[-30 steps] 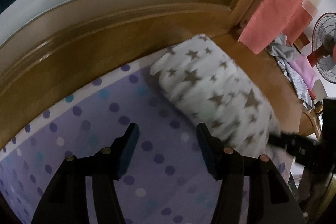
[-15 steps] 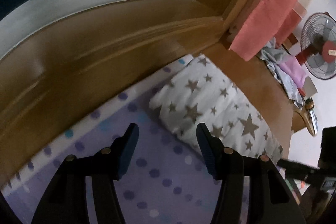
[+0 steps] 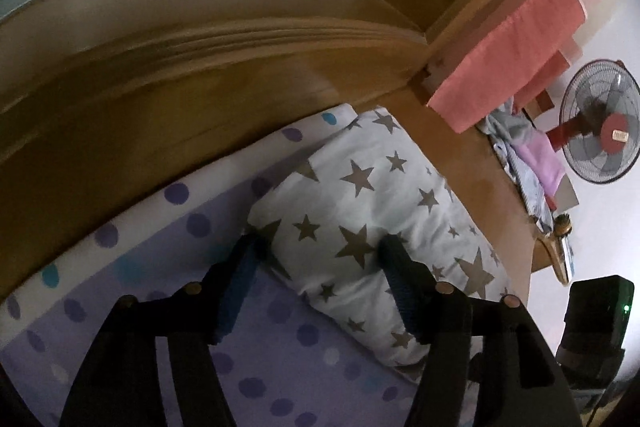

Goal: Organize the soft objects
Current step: 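Pinch the star blanket roll with both grippers and roll it over again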

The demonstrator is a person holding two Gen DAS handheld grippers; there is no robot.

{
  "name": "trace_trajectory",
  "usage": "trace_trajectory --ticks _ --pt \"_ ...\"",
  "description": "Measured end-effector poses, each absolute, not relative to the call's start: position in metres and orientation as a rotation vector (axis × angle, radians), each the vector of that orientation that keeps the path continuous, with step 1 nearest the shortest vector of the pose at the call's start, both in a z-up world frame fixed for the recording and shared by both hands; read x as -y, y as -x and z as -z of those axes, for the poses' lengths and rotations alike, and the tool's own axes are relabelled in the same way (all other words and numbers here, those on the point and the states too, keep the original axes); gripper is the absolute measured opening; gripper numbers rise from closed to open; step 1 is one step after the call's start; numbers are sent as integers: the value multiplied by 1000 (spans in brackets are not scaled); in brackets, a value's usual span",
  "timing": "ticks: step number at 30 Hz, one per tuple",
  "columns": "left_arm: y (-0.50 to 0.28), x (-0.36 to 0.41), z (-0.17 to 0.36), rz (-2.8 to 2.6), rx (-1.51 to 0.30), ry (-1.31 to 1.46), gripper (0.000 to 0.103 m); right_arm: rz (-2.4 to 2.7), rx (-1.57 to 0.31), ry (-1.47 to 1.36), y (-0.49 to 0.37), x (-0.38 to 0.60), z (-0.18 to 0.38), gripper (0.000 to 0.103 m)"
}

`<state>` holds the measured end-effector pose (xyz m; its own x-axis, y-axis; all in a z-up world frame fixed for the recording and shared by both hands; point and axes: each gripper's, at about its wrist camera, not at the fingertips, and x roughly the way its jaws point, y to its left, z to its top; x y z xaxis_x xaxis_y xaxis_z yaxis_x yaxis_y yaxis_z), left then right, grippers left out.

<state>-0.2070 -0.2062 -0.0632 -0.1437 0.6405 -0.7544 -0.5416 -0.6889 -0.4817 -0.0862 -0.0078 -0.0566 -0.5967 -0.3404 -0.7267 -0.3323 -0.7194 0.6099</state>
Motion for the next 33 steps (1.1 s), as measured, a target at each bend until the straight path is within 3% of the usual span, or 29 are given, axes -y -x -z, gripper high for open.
trace_trajectory --ticks 6,13,22,24,27,30,33 --pt "208 215 73 -1859 242 1398 66 2614 1058 -1446 88 15 53 70" --pt "209 202 73 -1845 239 1420 67 2685 906 -1464 89 28 52 70" --pt "209 204 72 -1865 233 1392 68 2701 880 -1432 90 29 54 70" --pt "207 205 72 -1890 268 1349 51 2700 866 -1408 88 28 52 61" --pt "200 203 65 -1936 254 1283 34 2698 845 -1371 86 26 49 43" --pt "193 203 52 -1961 231 1235 28 2695 824 -1335 83 24 46 34" --pt "183 215 36 -1985 259 1213 27 2658 777 -1292 79 22 40 33"
